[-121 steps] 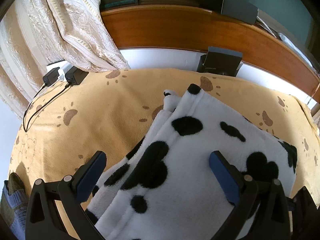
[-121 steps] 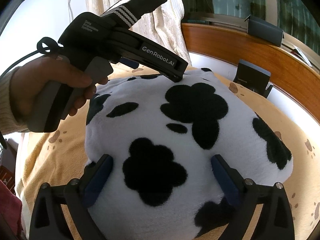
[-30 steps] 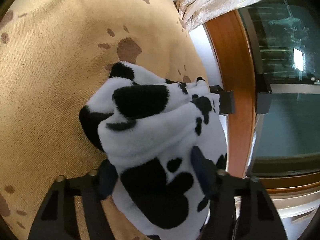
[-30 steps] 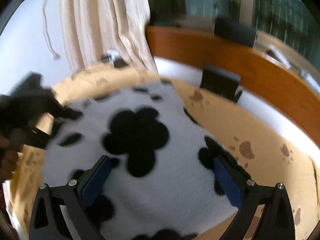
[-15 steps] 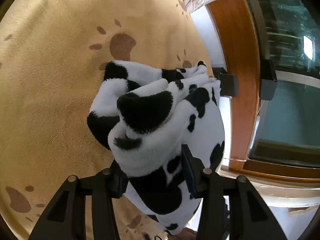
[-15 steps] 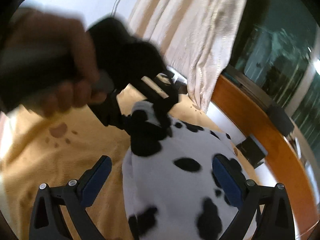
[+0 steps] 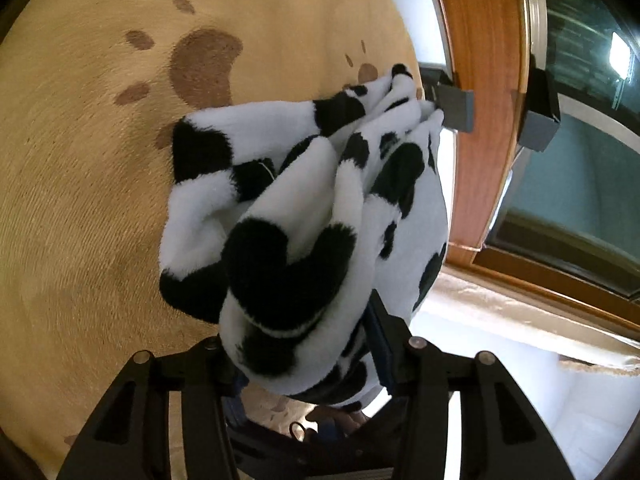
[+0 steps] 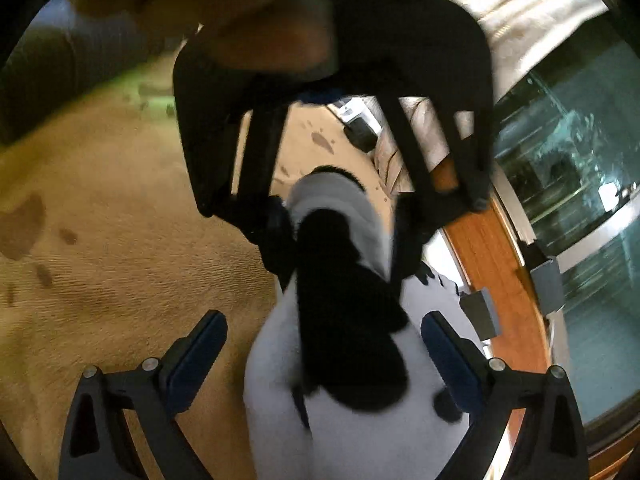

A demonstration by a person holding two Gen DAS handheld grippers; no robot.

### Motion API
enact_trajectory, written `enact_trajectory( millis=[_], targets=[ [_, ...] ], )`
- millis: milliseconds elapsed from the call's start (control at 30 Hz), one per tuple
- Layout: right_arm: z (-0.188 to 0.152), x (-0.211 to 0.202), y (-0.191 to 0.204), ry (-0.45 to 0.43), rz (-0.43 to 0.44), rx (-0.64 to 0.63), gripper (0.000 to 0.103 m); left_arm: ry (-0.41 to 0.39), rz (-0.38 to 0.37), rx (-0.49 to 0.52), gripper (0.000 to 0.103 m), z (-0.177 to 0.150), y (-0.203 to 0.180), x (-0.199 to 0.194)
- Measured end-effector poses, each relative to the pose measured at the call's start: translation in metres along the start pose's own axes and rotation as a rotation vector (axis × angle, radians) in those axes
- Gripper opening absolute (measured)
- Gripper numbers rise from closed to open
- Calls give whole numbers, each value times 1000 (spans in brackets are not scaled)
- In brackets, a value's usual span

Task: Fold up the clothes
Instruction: 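Hold the lifted fleece with the left gripper while the right gripper grasps it, then lift the bunched fleece high with both grippers, holding its two ends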

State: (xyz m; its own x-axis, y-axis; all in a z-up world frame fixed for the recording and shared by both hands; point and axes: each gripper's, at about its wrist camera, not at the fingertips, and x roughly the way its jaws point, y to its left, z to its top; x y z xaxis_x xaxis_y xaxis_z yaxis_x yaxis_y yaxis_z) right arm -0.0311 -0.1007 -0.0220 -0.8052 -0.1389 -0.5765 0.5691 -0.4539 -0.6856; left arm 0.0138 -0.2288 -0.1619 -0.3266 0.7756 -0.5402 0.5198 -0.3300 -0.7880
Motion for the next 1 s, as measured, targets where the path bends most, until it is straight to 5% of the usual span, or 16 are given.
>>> enact_trajectory(
  millis=[233,467,500,567,667,800,1000],
  targets=[
    [14,26,-4,62,-37,47,82,44,-16,-14,57,5,-1,-1],
    [15,36,-5,69,-53,54,80,86,-50,-20,60,7,-5,-5],
    [16,38,-6,79,-45,60,77,86,-54,-18,62,6,-7,-6],
    [17,43,-11,108,-15,76,55,83,-63,-15,65,5,-9,-11],
    [17,42,-26,131,29,132,35,52,-115,-7,66,3,-12,-25],
    [16,30,-62,135,85,261,31,-50,-182,38,72,4,-21,-57],
    [7,7,-124,107,180,510,30,-167,-163,68,79,24,-20,-74]
  ],
)
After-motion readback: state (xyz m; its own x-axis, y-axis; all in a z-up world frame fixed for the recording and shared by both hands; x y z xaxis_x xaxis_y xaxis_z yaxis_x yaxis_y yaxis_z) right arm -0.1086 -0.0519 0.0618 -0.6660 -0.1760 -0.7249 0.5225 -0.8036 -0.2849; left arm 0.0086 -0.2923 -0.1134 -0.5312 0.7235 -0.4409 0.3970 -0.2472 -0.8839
